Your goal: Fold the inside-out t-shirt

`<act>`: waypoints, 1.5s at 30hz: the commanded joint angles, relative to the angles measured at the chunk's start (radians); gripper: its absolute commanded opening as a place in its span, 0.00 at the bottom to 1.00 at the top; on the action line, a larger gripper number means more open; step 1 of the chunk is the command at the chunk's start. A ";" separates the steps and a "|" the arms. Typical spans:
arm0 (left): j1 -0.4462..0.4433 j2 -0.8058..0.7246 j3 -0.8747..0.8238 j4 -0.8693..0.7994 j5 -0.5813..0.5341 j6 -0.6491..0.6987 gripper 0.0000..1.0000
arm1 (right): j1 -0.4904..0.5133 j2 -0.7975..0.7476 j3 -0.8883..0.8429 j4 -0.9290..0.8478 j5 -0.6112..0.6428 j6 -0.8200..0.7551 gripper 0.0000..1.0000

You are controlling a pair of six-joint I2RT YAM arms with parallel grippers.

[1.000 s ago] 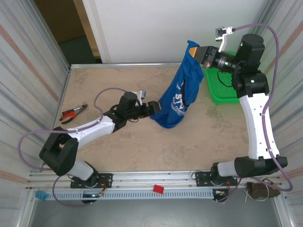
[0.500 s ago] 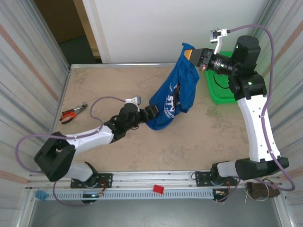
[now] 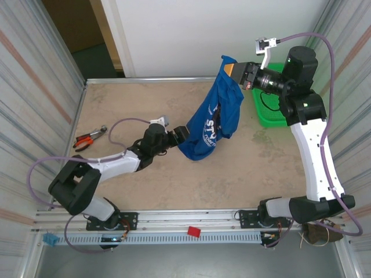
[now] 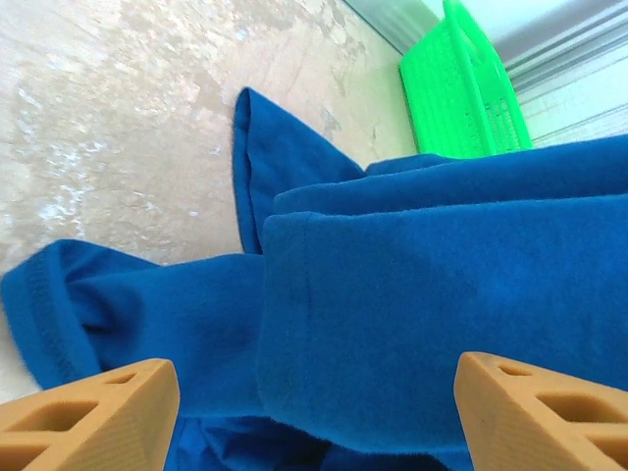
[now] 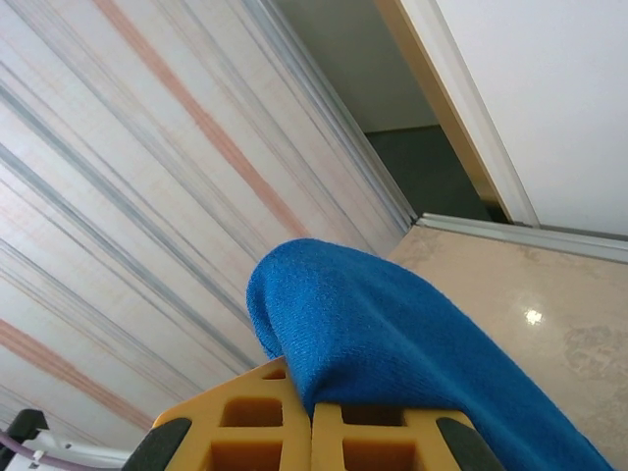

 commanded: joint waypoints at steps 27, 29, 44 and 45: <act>0.101 0.042 0.214 -0.074 0.208 0.024 0.60 | -0.174 -0.081 -0.077 0.111 -0.060 0.056 0.00; 0.099 0.087 0.211 -0.059 0.243 0.006 0.68 | -0.174 -0.084 -0.087 0.112 -0.059 0.058 0.00; 0.081 0.467 0.345 0.337 0.449 -0.175 0.76 | -0.167 -0.120 -0.157 0.126 -0.054 0.070 0.00; 0.072 0.488 0.367 0.340 0.453 -0.180 0.76 | -0.165 -0.120 -0.161 0.125 -0.053 0.070 0.00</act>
